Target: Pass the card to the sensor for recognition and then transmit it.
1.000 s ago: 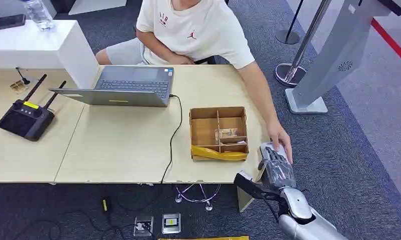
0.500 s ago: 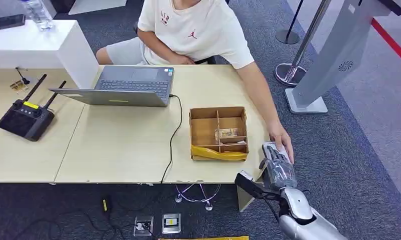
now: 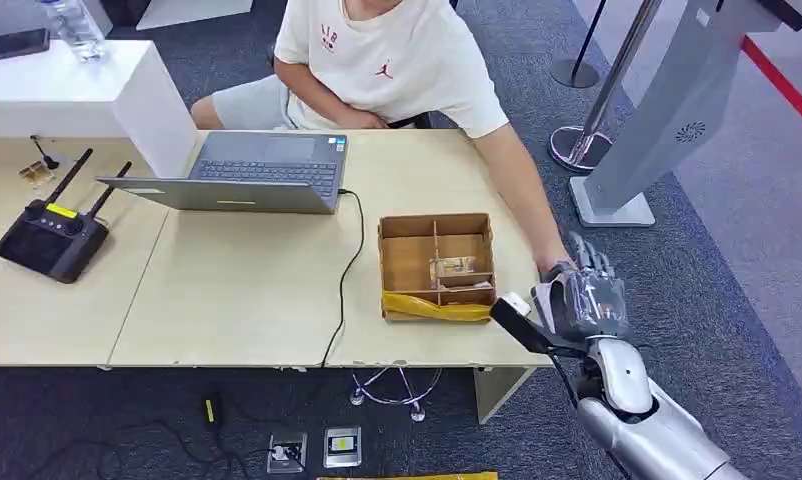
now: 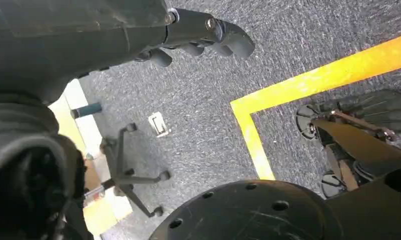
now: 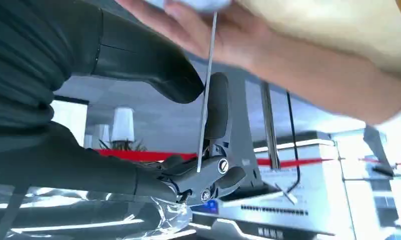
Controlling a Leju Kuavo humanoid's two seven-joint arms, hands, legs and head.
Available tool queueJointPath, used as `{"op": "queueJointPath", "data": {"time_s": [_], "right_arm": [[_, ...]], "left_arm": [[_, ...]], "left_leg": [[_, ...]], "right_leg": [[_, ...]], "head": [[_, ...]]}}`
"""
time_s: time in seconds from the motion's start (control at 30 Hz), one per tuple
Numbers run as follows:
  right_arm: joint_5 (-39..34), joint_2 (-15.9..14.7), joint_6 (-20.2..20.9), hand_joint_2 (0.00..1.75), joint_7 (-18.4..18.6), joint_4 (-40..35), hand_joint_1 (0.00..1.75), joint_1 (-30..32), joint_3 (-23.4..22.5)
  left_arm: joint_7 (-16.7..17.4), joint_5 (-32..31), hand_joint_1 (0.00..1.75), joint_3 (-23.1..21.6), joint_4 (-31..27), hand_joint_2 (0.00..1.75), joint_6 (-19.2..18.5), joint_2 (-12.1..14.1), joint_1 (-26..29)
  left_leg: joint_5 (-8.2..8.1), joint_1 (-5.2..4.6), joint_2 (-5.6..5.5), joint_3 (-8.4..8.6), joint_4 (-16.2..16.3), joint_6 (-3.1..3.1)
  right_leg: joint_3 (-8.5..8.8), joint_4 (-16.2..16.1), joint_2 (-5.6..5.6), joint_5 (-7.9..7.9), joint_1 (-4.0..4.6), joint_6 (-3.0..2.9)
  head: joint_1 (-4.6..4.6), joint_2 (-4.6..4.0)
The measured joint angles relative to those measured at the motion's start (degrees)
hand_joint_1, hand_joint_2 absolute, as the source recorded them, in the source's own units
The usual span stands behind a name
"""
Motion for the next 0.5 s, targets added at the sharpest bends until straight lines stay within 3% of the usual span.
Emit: {"op": "queueJointPath", "data": {"time_s": [0.5], "right_arm": [[2.8, -2.76, 0.72, 1.75, 0.77, -8.53, 1.75, -2.72, -3.17]], "left_arm": [[-0.57, -0.61, 0.0, 1.01, 0.0, 0.0, 0.0, -0.07, 0.01]], "left_leg": [[0.0, 0.0, 0.0, 0.0, 0.0, 0.0]], "right_leg": [[0.0, 0.0, 0.0, 0.0, 0.0, 0.0]], "head": [[-0.02, 0.0]]}}
